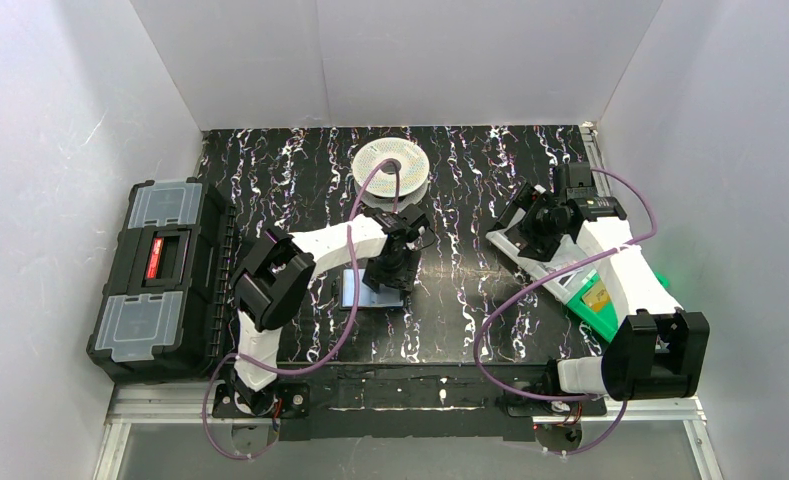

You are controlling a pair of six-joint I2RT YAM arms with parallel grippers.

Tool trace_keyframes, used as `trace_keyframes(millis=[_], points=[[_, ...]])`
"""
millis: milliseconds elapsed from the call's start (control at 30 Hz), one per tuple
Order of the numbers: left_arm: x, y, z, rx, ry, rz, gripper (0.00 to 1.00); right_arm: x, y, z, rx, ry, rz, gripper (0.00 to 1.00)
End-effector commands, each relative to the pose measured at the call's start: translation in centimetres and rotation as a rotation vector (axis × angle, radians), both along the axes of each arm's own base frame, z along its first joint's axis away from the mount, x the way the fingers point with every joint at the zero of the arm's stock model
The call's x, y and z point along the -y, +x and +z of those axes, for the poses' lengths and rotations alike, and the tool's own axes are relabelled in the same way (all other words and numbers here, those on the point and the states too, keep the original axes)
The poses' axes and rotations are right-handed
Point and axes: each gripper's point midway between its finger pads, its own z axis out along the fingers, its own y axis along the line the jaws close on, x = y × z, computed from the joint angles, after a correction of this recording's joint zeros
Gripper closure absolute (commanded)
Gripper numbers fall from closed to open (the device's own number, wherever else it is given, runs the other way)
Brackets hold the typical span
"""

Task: Take the credit cards out of the card holder
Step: Remove the credit card from the card holder.

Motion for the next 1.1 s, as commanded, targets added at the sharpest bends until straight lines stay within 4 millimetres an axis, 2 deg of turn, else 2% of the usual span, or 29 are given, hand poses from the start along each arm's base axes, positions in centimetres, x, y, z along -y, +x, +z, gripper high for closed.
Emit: trace_keyframes(millis=[0,167,367,633,867,1067], points=[[-0.7,0.7,0.0,0.027,0.051,-0.015,0.43,-0.6,0.2,0.4,0.034,0.023,0.03,0.02],[-1.4,0.4,-1.2,0.012,0.098,-0.016,0.55,-0.8,0.1,0.1,0.024,0.026,0.037,0.02],[-1.7,0.3,-1.6,0.003,0.116,-0.009,0.79,-1.7,-0.1,0.0,0.02,0.031,0.063,0.02],[-1.2,0.5,0.2,0.005,0.045,0.013,1.0,-3.9,-0.6,-0.6,-0.005,0.042,0.125,0.02],[-2.1,0.9,2.5,0.011,-0.059,0.081,1.0,-6.1,-0.8,-1.7,-0.039,0.046,0.175,0.02],[-4.1,0.5,2.5,-0.019,-0.109,0.149,1.0,-7.1,-0.7,-2.2,-0.05,0.046,0.193,0.02]])
